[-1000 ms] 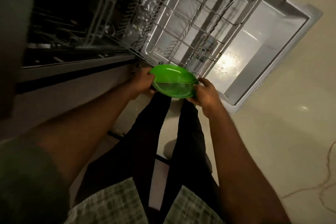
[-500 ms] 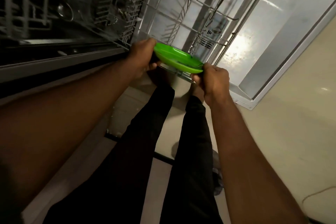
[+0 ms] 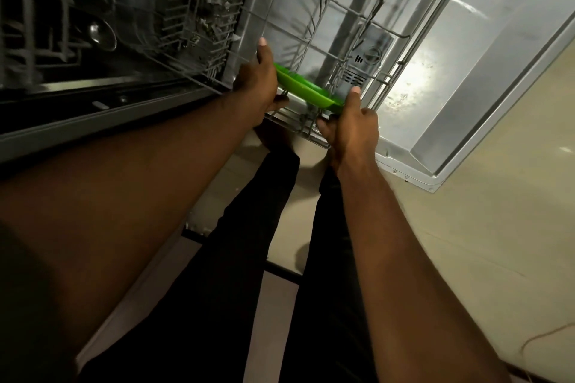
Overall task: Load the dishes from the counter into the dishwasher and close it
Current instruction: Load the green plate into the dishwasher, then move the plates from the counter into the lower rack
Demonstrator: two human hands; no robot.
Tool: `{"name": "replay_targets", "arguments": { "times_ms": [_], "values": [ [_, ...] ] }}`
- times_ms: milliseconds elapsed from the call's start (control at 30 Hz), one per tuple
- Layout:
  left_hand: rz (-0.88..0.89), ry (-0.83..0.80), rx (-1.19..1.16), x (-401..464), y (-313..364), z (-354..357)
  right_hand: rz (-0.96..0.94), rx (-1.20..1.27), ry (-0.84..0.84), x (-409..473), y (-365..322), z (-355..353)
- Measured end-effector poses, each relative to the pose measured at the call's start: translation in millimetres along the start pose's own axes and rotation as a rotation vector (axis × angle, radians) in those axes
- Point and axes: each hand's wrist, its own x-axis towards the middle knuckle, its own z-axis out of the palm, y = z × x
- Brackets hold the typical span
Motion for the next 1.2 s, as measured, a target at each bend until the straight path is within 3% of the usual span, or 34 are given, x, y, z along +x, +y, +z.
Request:
{"name": "replay_targets", "arguments": {
  "times_ms": [200,267,367,433,800,933,1200],
  "values": [
    [0.011,0.014,0.145,-39.7,-15.2,-14.5,0.007,-0.127,-0.019,-35.0,-10.8,-15.8],
    [0.064,-0.007,0.208,-60.2,-18.3,-22.5,-0.05,-0.285,-0.035,-56.9,-18.8,-20.9],
    [0.172,-0.018,0.264,-102.8,-20.1,-39.4,-0.327,-0.734,-0.092,-101.7,-32.7,-32.6],
    [0.235,-0.031,0.285,-133.2,-18.2,-49.6,-0.462,-0.903,-0.132,-131.5,-45.1,-38.1],
    [0.476,0.028,0.35,-299.5,9.8,-127.6,-0.891,-1.412,-0.339,-285.9,-111.0,-57.5],
    [0.563,0.074,0.261,-343.0,6.1,-164.2,-1.101,-1.607,-0.356,-332.5,-119.0,-57.6],
    [0.751,0.271,0.012,-395.1,-20.1,-247.8,-1.477,-1.659,-0.511,-418.4,-108.6,-21.4]
  ]
}}
